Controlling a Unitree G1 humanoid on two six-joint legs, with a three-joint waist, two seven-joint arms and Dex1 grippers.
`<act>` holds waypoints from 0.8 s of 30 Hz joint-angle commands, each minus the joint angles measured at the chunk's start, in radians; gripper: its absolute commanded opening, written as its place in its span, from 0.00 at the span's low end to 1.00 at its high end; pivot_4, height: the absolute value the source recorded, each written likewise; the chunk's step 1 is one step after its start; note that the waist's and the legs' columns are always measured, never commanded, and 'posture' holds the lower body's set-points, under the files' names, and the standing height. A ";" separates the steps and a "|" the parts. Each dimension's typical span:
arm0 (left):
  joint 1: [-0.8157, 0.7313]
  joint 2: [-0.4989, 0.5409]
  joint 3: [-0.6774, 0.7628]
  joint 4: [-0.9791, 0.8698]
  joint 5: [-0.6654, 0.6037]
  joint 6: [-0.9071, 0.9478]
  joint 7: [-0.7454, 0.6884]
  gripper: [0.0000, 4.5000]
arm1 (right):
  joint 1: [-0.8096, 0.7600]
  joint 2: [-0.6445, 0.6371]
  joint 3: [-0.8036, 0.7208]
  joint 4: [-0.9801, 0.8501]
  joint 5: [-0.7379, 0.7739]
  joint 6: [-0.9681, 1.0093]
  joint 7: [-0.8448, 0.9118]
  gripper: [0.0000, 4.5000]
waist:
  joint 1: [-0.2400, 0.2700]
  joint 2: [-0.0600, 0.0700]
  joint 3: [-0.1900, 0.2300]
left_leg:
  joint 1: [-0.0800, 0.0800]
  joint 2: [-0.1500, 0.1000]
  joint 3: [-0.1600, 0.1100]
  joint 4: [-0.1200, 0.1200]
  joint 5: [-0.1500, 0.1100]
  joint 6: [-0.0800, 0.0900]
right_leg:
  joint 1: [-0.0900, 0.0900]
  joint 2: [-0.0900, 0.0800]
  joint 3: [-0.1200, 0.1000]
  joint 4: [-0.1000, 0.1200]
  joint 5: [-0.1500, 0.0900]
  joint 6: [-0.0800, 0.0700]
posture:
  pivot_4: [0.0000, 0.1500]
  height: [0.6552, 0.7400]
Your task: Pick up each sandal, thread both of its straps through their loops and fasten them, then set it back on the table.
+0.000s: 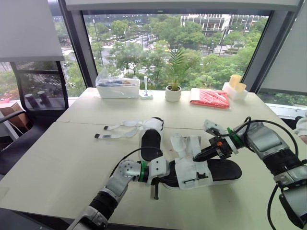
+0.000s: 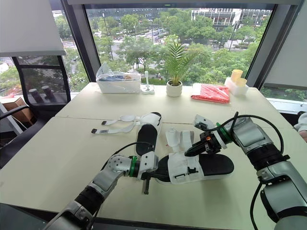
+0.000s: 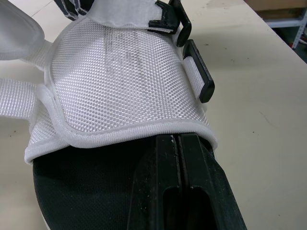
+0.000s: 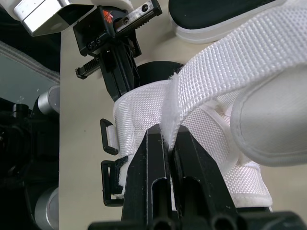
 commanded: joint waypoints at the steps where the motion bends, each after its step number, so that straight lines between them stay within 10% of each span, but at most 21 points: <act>1: 0.034 0.017 -0.043 0.020 0.037 0.026 -0.007 0.00 | -0.025 -0.017 0.009 -0.020 0.016 -0.013 0.009 0.02 | 0.000 0.000 0.000 | 0.000 0.000 0.000 0.000 0.000 0.000 | 0.000 0.000 0.000 0.000 0.000 0.000 | 1.00 0.97; 21: 0.038 0.024 -0.043 0.013 0.036 0.028 0.000 0.00 | 0.106 -0.090 0.072 -0.251 0.083 0.046 0.009 0.02 | -0.001 0.000 0.000 | 0.000 0.000 0.000 0.000 0.000 0.000 | 0.000 0.000 0.000 0.000 0.000 0.000 | 1.00 0.97; 24: 0.038 0.023 -0.044 0.012 0.036 0.030 0.001 0.00 | 0.144 -0.112 0.044 -0.292 0.080 0.064 0.008 0.22 | -0.001 0.000 0.000 | 0.000 0.000 0.000 0.000 0.000 0.000 | 0.000 0.000 0.000 0.000 0.000 0.000 | 1.00 0.97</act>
